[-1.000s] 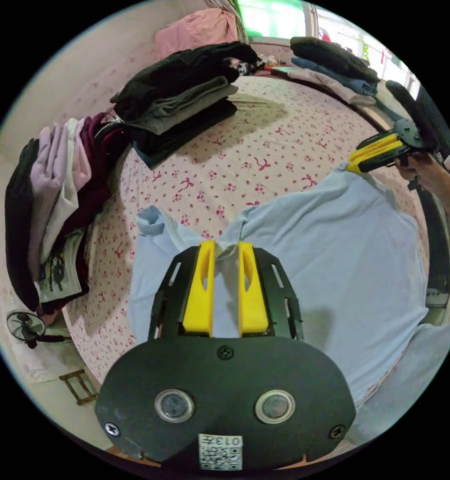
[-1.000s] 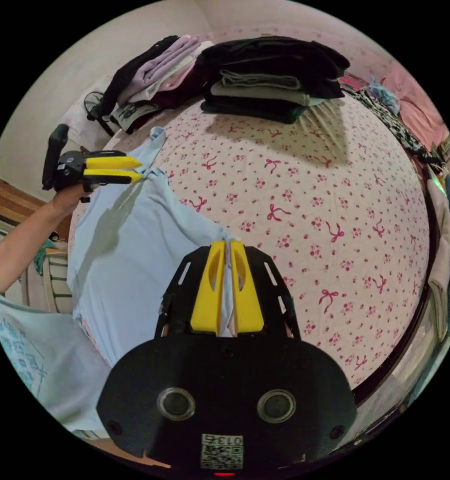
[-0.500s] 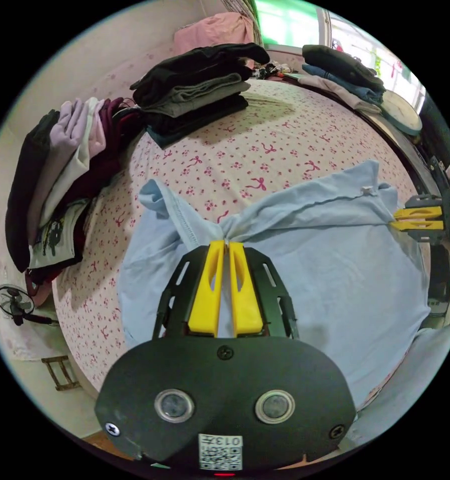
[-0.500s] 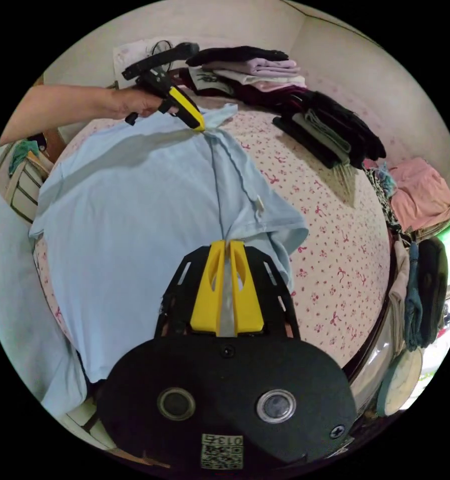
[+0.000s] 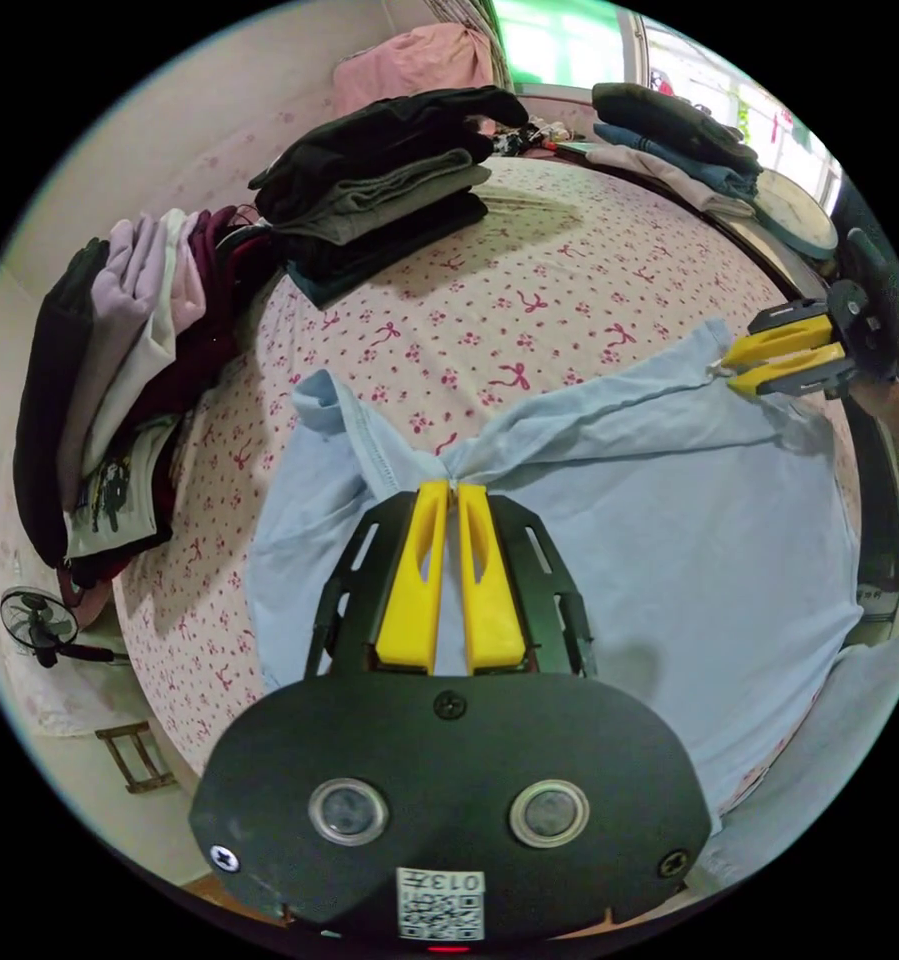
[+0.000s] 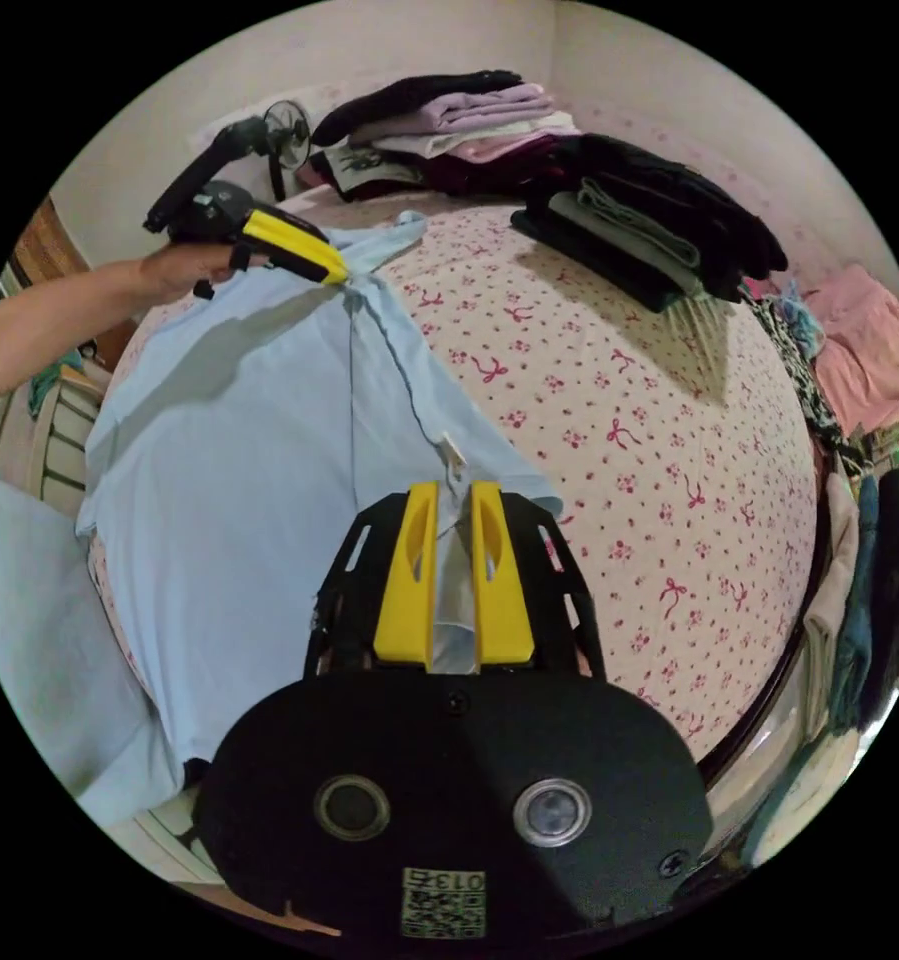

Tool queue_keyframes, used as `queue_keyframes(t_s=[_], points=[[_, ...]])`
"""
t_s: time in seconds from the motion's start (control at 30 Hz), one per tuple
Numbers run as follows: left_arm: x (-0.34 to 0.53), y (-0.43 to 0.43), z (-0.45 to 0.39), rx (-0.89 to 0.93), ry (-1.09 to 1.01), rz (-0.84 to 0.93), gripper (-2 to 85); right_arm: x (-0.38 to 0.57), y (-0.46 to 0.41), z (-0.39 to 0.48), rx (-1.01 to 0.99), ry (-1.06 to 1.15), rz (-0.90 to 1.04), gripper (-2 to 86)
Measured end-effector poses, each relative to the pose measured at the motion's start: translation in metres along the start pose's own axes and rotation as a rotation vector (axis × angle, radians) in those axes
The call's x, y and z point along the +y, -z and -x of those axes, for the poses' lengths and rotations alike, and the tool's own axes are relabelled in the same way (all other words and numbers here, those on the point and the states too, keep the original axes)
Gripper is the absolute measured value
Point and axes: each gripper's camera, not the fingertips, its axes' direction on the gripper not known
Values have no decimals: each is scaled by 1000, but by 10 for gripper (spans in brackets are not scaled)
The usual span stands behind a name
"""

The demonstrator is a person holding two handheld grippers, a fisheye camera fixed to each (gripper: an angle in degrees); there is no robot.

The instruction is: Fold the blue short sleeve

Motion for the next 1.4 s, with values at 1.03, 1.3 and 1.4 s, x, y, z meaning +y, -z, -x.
queue_keyframes(t_s=[1.03, 1.3, 1.4], points=[[-81, 5, 84, 35, 280, -1, 45, -13, 10, -163, 30, -331, -33, 22], [-115, 31, 54, 306, 63, -212, 49, 70, 26, -153, -183, -387, -127, 51], [-153, 21, 6, 315, -134, -155, 60, 85, 21, -135, -211, -360, -124, 62]])
